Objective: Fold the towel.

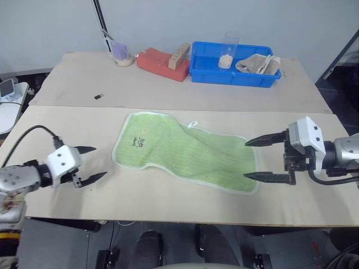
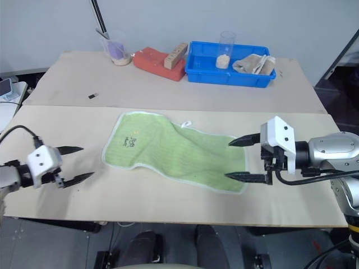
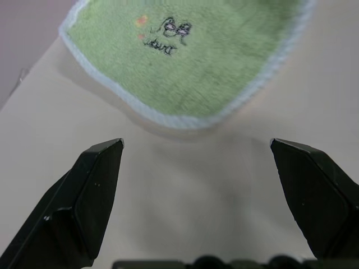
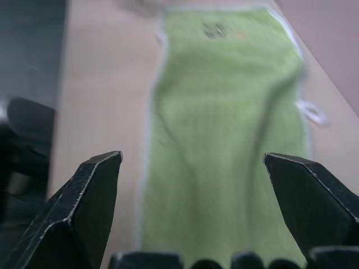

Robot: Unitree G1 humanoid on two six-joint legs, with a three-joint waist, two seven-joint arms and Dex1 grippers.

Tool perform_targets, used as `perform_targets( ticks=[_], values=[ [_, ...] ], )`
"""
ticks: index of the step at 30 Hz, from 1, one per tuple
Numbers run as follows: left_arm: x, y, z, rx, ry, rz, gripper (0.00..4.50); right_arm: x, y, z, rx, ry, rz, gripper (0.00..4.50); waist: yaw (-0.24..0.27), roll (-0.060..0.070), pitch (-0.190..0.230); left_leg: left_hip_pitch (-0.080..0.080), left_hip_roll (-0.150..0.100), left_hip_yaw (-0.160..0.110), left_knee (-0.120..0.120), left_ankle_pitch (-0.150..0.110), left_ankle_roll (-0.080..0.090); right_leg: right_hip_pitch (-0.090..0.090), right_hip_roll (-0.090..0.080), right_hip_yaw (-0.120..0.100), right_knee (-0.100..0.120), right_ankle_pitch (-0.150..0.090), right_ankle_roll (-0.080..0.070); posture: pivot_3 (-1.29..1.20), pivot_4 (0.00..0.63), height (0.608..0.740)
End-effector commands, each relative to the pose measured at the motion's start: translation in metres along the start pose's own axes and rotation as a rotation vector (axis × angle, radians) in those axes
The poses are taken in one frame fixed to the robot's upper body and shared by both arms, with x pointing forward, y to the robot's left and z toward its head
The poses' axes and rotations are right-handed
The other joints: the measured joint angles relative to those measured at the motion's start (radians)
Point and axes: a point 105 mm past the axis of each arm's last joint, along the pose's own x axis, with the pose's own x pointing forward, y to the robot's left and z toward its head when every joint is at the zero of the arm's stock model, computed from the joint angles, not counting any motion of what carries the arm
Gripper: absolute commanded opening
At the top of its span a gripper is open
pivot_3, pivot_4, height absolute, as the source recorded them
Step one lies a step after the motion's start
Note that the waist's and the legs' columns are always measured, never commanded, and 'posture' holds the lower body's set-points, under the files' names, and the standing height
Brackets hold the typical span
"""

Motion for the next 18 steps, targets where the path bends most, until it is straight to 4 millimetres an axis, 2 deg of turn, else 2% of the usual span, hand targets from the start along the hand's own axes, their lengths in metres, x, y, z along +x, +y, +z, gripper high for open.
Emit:
perform_targets(
  ticks=[1, 6, 11, 12, 14, 18],
  values=[
    [0.011, 0.004, -0.007, 0.066, 0.009, -0.022, 4.50, 0.004, 0.006, 0.023, -0.026, -0.051, 0.015, 4.48, -0.002, 0.000, 0.000, 0.000, 0.000, 0.000, 0.000, 0.000, 0.000, 0.000, 0.000, 0.000, 0.000, 0.000, 0.000, 0.00, 0.150, 0.714],
    [0.035, 0.010, -0.016, 0.100, 0.014, -0.017, 4.50, 0.007, 0.008, 0.035, -0.043, -0.071, 0.028, 4.48, 0.003, 0.000, 0.000, -0.001, 0.000, 0.000, 0.000, 0.000, 0.000, 0.000, 0.000, 0.000, -0.001, 0.000, 0.000, 0.00, 0.150, 0.714],
    [0.055, 0.011, -0.015, 0.120, -0.017, -0.014, 4.50, 0.010, 0.009, 0.043, -0.057, -0.085, 0.051, 4.48, 0.012, 0.001, -0.001, 0.000, -0.001, 0.000, 0.002, 0.000, 0.000, 0.002, -0.001, 0.000, 0.000, 0.001, 0.001, 0.00, 0.150, 0.714],
    [0.058, 0.010, -0.014, 0.129, -0.024, -0.020, 3.96, 0.011, 0.009, 0.045, -0.061, -0.089, 0.056, 4.50, 0.012, 0.001, -0.001, 0.000, -0.001, 0.000, 0.002, 0.000, 0.000, 0.002, -0.001, 0.000, 0.000, 0.001, 0.001, 0.00, 0.150, 0.714],
    [0.061, 0.008, -0.013, 0.135, -0.036, -0.036, 3.24, 0.012, 0.009, 0.047, -0.064, -0.092, 0.061, 4.50, 0.012, 0.002, -0.001, 0.000, -0.001, 0.000, 0.002, 0.000, 0.000, 0.002, -0.001, 0.000, 0.001, 0.001, 0.001, 0.00, 0.150, 0.714],
    [0.063, 0.004, -0.012, 0.141, -0.057, -0.062, 1.32, 0.012, 0.010, 0.047, -0.062, -0.089, 0.067, 4.50, 0.012, 0.002, -0.001, 0.000, -0.001, 0.000, 0.003, 0.000, 0.000, 0.002, -0.001, 0.000, 0.002, 0.001, 0.001, 0.00, 0.150, 0.714]
  ],
)
